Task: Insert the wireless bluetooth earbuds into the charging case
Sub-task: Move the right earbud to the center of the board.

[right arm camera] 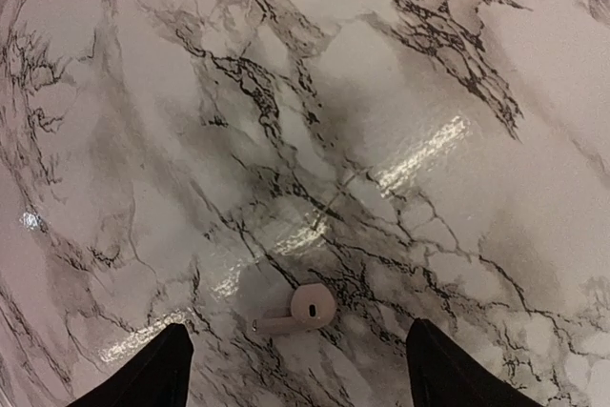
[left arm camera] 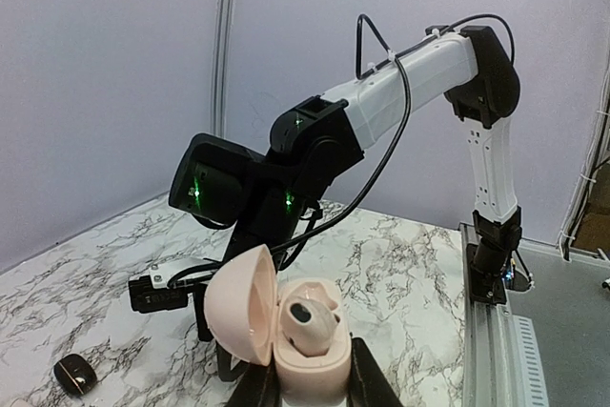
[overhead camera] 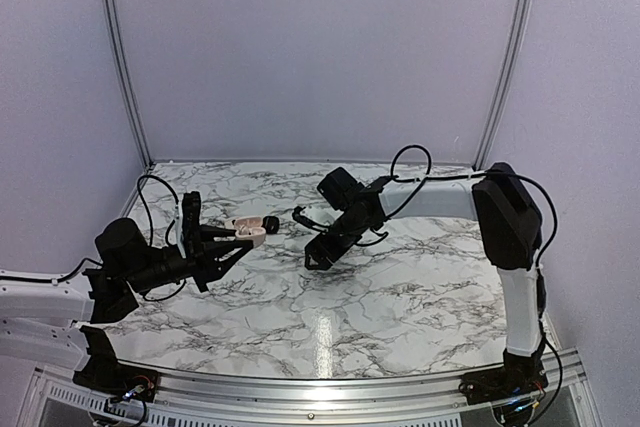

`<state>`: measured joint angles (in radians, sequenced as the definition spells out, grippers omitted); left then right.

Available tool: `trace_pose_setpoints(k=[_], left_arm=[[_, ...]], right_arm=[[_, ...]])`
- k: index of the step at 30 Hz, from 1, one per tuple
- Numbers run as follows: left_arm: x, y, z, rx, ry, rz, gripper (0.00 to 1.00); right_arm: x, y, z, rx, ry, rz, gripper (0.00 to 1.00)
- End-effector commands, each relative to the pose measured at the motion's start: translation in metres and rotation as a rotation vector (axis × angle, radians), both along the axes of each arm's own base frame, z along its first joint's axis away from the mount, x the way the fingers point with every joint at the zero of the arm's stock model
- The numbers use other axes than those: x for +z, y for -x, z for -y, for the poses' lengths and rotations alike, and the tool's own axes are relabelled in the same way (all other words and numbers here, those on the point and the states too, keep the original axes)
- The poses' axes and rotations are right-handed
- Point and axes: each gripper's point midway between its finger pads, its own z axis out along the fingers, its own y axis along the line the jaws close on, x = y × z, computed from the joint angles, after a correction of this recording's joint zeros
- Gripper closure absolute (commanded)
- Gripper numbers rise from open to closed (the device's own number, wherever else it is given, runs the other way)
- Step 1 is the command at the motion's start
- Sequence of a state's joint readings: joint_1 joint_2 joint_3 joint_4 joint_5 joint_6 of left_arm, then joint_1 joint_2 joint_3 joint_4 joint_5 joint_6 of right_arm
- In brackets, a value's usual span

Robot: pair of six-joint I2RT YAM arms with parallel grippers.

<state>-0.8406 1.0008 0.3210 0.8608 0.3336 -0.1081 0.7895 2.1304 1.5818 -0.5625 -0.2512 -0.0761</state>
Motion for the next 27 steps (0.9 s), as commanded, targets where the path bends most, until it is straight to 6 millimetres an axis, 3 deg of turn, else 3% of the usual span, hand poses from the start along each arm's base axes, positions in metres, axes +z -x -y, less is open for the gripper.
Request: trace_pose_setpoints(k=[1, 15, 27], left_arm=[[0.003, 0.0, 0.003, -0.012, -0.002, 0.016, 1.0], [0.005, -0.001, 0.003, -0.01, 0.0, 0.018, 1.0], [0.002, -0.002, 0.001, 0.002, -0.006, 0.021, 1.0]], right_arm=[[0.0, -0.006, -0.001, -0.023, 0.047, 0.047, 0.22], [-0.02, -0.015, 0.002, -0.054, 0.119, 0.079, 0.26], [-0.018, -0.01, 0.052, -0.093, 0.254, 0.128, 0.35]])
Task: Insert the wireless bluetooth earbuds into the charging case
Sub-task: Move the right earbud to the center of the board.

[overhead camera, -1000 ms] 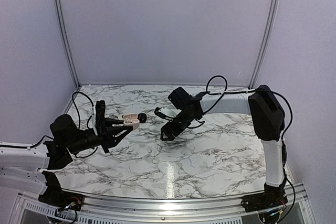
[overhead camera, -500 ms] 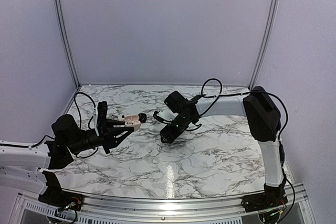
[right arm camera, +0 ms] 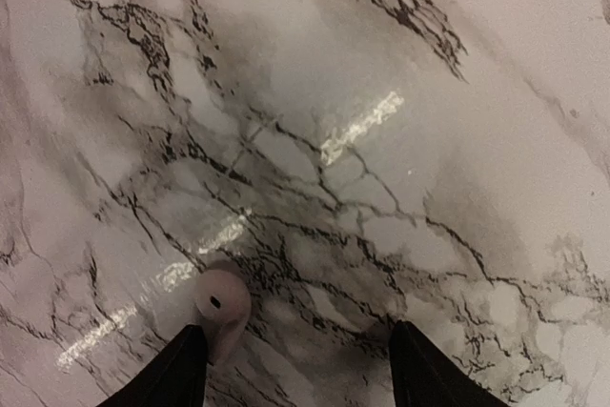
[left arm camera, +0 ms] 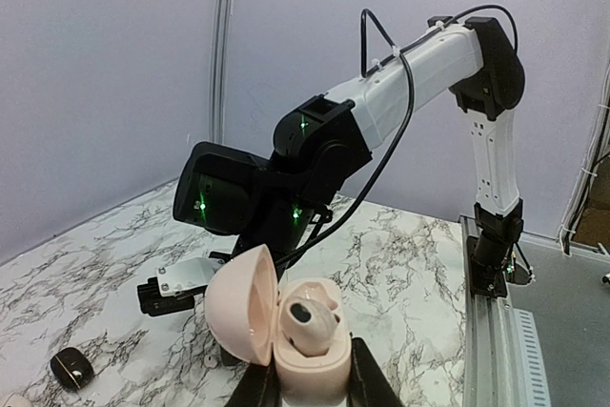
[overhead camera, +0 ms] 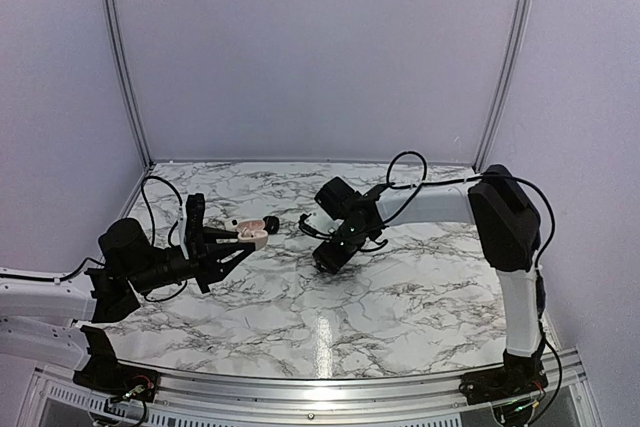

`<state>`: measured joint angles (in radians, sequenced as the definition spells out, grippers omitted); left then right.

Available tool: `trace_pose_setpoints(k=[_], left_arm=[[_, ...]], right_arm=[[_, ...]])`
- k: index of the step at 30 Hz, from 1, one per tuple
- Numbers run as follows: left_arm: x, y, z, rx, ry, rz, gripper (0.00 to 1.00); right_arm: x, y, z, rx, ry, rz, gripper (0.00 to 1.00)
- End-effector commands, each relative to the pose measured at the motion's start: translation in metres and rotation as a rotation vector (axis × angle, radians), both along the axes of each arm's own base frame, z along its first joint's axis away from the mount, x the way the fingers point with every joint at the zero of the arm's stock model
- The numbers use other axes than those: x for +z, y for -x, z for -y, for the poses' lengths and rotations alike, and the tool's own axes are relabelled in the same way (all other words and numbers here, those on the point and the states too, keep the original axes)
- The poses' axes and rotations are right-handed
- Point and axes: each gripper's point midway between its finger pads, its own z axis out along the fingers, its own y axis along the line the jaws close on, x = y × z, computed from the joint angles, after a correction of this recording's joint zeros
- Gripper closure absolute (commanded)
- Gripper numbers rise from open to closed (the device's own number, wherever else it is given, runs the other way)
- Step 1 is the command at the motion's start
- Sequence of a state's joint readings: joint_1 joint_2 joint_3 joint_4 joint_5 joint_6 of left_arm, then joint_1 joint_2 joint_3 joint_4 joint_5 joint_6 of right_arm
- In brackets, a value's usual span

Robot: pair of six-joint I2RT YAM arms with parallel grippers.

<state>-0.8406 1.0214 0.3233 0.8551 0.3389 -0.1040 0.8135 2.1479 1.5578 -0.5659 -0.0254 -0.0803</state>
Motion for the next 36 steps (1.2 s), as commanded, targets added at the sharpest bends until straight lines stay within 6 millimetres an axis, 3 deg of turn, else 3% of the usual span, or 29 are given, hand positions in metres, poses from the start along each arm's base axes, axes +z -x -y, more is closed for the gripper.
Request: trace_pose_setpoints(k=[1, 6, 11, 16, 23, 36], left_arm=[[0.009, -0.001, -0.001, 0.007, 0.014, 0.033, 1.0], [0.009, -0.001, 0.0, 0.003, 0.011, 0.033, 1.0], [0.01, -0.001, -0.001, 0.007, 0.024, 0.016, 1.0], [0.009, -0.006, -0.002, 0.021, 0.029, -0.016, 1.0], [0.012, -0.006, -0.003, 0.013, 0.036, -0.016, 1.0], [0.012, -0.005, -0.005, 0.016, 0.034, -0.009, 1.0]], right_arm=[[0.005, 0.004, 0.03, -0.03, 0.08, 0.007, 0.37], [0.012, 0.006, 0.028, 0.016, 0.082, -0.005, 0.41], [0.031, 0.016, 0.004, 0.134, 0.054, 0.002, 0.43], [0.043, 0.007, -0.02, 0.167, 0.017, -0.023, 0.46], [0.032, 0.006, -0.037, 0.172, 0.026, -0.067, 0.51], [0.012, 0.015, -0.04, 0.186, 0.062, -0.116, 0.67]])
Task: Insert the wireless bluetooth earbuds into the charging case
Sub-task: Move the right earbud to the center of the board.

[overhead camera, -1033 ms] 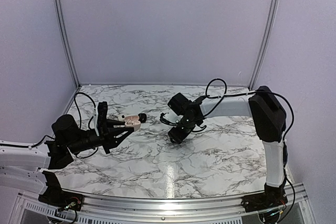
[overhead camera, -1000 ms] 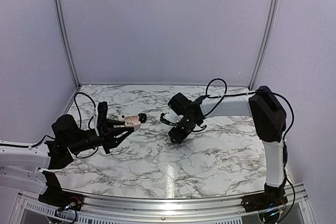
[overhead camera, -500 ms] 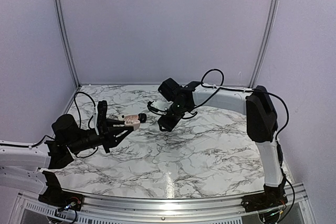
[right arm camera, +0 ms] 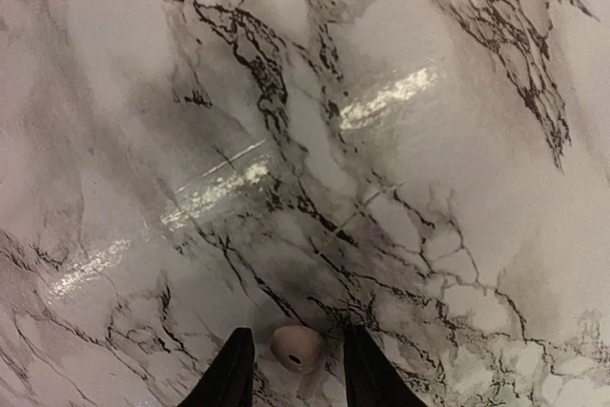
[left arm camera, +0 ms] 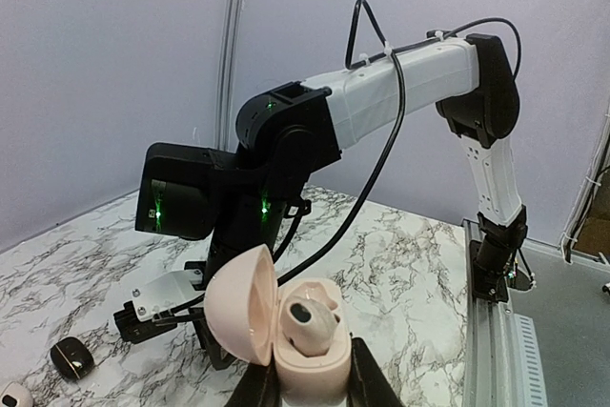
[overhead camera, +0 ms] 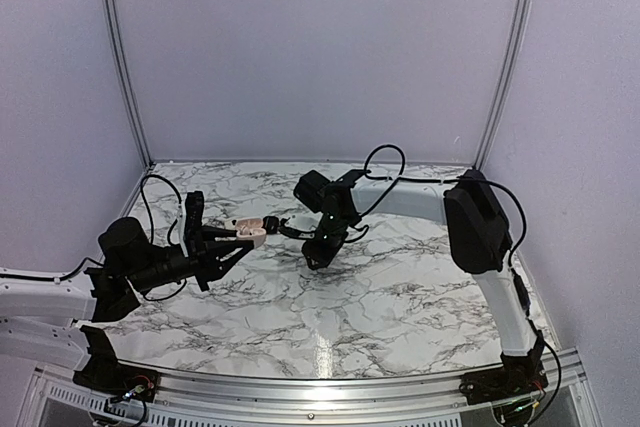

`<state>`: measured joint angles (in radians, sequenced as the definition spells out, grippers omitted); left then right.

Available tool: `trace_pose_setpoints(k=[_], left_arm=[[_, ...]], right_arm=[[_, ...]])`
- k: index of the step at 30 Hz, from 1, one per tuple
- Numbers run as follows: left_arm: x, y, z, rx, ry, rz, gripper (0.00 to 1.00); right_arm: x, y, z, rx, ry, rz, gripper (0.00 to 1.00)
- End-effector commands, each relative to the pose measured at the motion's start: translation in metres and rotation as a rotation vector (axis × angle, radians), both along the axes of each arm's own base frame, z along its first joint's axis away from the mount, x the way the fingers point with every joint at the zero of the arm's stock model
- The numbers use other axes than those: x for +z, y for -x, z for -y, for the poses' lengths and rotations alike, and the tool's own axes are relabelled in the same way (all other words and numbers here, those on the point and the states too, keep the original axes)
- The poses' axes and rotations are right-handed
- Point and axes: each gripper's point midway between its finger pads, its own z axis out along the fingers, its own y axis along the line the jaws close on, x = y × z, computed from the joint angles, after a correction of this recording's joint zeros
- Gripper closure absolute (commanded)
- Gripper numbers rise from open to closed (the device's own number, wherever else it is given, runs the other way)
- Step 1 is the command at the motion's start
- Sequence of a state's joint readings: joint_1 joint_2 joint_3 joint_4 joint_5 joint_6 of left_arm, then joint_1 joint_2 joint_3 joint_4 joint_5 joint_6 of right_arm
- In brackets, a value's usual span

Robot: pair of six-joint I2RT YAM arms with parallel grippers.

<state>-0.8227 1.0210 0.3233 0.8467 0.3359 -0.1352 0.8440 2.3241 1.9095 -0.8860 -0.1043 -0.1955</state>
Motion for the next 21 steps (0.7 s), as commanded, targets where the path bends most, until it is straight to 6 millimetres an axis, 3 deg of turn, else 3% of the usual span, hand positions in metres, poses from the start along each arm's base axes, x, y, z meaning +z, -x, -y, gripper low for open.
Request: trace_pose_setpoints(k=[1, 14, 21], left_arm=[[0.014, 0.001, -0.001, -0.003, 0.028, 0.026, 1.0], [0.016, 0.001, -0.001, -0.002, 0.031, 0.03, 1.0], [0.018, 0.001, -0.001, -0.006, 0.035, 0.032, 1.0]], right_arm=[[0.008, 0.004, -0.009, 0.018, -0.011, -0.002, 0.69], [0.0, 0.031, 0.0, 0.039, 0.032, -0.038, 0.83], [-0.001, 0.074, 0.024, 0.064, 0.074, -0.084, 0.85]])
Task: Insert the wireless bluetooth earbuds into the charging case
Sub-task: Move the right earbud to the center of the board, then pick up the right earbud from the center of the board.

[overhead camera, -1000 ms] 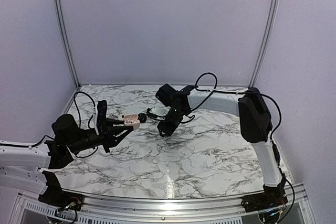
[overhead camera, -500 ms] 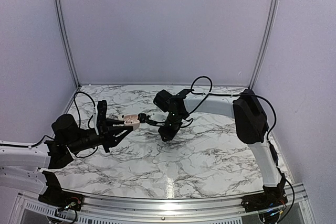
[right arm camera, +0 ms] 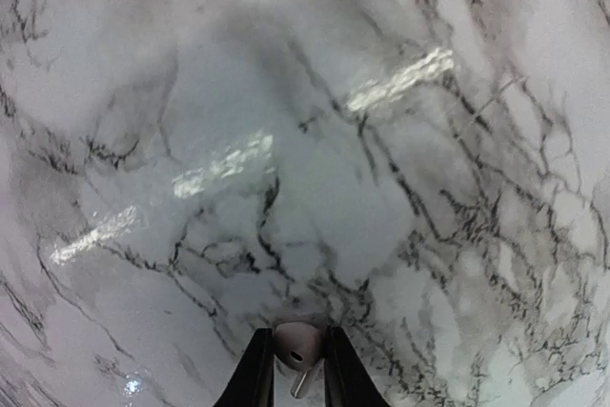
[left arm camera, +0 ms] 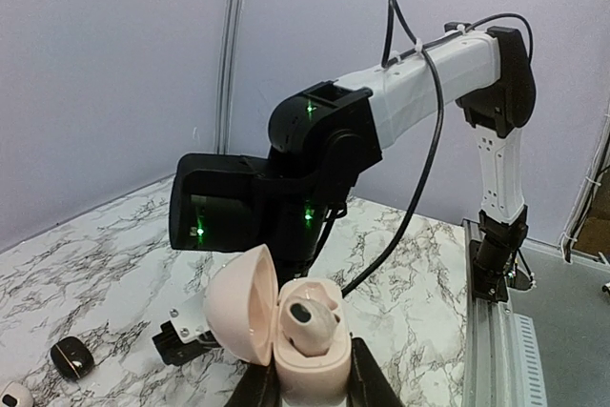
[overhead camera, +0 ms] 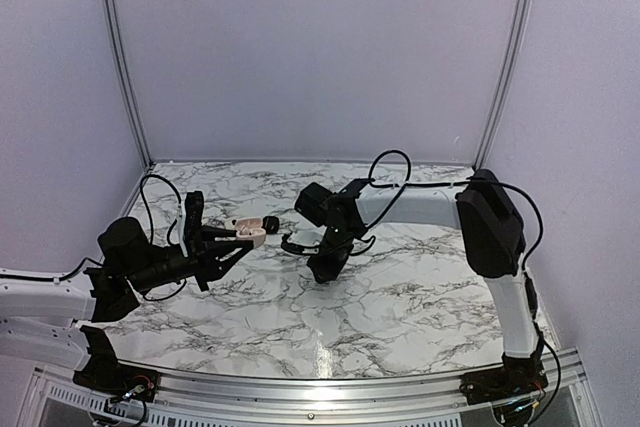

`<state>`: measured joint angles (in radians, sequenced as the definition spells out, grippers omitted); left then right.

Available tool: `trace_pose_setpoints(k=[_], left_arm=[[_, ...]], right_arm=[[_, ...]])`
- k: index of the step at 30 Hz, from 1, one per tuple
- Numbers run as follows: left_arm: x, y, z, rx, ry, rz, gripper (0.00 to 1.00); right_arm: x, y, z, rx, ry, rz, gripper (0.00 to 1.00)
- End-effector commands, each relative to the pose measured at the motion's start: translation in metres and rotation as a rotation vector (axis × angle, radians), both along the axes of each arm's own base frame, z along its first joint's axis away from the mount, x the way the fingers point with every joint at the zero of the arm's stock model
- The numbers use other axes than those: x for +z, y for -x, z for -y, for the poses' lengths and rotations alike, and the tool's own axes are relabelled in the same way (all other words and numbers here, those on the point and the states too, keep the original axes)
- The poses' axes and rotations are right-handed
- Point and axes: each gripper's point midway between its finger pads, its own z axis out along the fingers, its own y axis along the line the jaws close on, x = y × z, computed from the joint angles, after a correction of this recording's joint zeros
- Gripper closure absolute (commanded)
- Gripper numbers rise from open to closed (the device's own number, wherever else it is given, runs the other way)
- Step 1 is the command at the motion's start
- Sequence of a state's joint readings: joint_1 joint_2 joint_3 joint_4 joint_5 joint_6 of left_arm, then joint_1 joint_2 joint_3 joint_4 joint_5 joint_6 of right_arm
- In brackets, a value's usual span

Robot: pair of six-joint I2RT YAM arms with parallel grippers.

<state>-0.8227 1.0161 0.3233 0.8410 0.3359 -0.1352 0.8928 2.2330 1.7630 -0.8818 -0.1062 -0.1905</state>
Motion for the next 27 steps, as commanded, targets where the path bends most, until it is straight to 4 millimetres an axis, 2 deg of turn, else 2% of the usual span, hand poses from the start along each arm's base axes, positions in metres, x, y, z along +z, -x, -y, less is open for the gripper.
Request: trace_pose_setpoints(k=[1, 7, 12, 17, 24, 27], left_arm=[[0.018, 0.001, 0.0, -0.006, 0.036, 0.031, 1.0], [0.017, 0.002, 0.001, -0.017, 0.035, 0.024, 1.0], [0.016, 0.002, 0.003, -0.024, 0.034, 0.017, 1.0], [0.016, 0.002, 0.002, -0.025, 0.033, 0.02, 1.0], [0.017, 0.003, 0.001, -0.022, 0.037, 0.023, 1.0], [0.016, 0.003, 0.001, -0.022, 0.035, 0.024, 1.0]], right_arm=[[0.002, 0.042, 0.018, 0.026, 0.035, -0.058, 0.85], [0.001, 0.096, 0.046, 0.062, 0.082, -0.129, 0.85], [-0.003, 0.12, 0.054, 0.079, 0.112, -0.166, 0.85], [-0.008, 0.122, 0.056, 0.079, 0.171, -0.151, 0.82], [-0.009, 0.119, 0.051, 0.074, 0.238, -0.118, 0.73], [-0.007, 0.117, 0.05, 0.077, 0.263, -0.102, 0.73]])
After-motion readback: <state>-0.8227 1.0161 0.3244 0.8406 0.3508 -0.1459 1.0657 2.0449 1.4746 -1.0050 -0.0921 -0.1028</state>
